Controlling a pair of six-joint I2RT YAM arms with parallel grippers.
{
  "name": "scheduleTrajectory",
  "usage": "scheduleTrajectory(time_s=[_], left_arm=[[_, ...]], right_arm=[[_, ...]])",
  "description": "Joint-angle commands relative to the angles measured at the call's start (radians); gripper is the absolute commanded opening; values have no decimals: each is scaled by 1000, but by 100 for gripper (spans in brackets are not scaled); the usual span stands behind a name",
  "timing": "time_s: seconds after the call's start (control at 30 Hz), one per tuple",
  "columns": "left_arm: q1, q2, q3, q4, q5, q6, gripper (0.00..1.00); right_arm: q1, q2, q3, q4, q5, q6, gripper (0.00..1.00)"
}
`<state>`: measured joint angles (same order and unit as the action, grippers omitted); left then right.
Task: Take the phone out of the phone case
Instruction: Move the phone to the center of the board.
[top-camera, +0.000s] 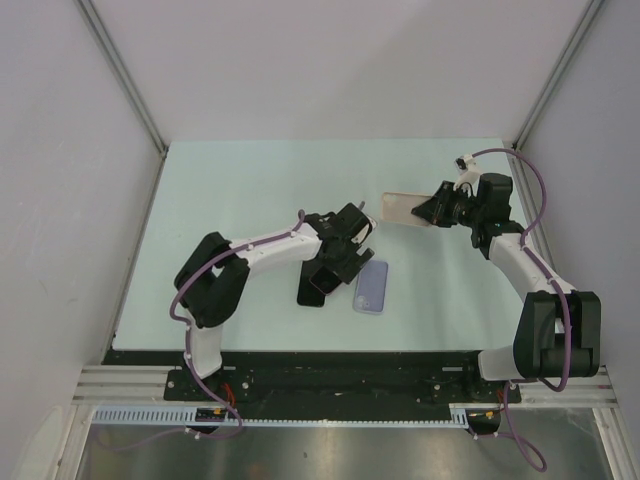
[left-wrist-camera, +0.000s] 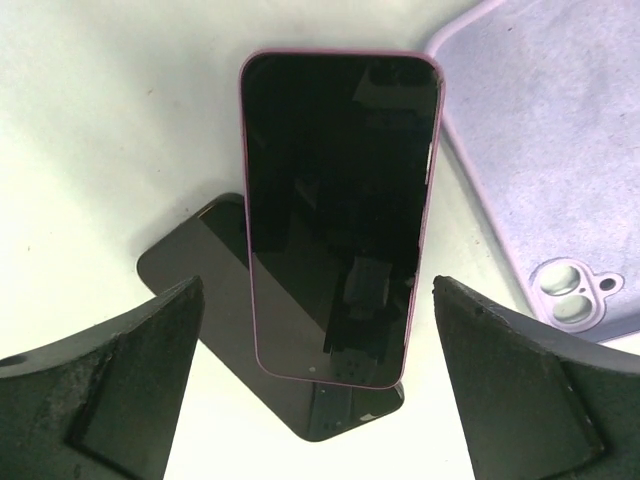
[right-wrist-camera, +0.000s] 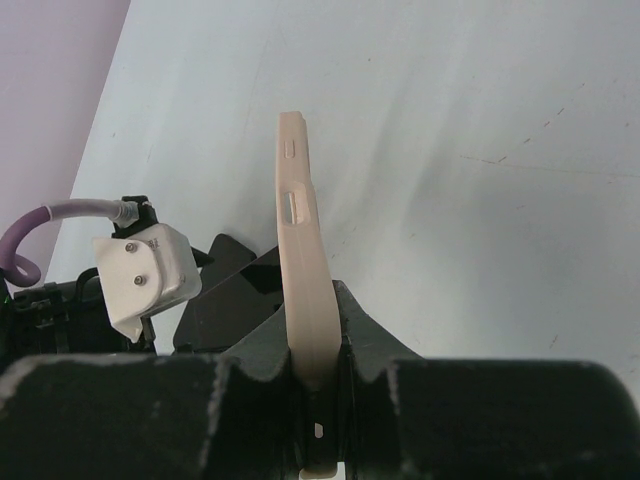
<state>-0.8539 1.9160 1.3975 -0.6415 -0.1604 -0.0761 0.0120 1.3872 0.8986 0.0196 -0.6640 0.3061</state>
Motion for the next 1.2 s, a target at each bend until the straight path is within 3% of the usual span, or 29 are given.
scheduleTrajectory(time_s=[0.0, 0.77, 0.87, 0.9, 1.0, 1.17], left_arm=[[6, 31, 60, -1, 84, 48, 100], [9, 132, 93, 0, 108, 70, 100], [18, 137, 95, 0, 128, 70, 90], [27, 138, 97, 0, 137, 68, 80], [41, 137, 97, -1, 153, 65, 65], [46, 133, 97, -1, 153, 72, 55]], right_arm=[[3, -39, 17, 32, -23, 4, 0], [2, -40, 17, 29, -26, 4, 0], [2, -40, 17, 29, -26, 7, 0], [2, -40, 17, 29, -26, 7, 0], [0, -42, 17, 28, -25, 7, 0], [0, -39, 17, 29, -26, 7, 0]])
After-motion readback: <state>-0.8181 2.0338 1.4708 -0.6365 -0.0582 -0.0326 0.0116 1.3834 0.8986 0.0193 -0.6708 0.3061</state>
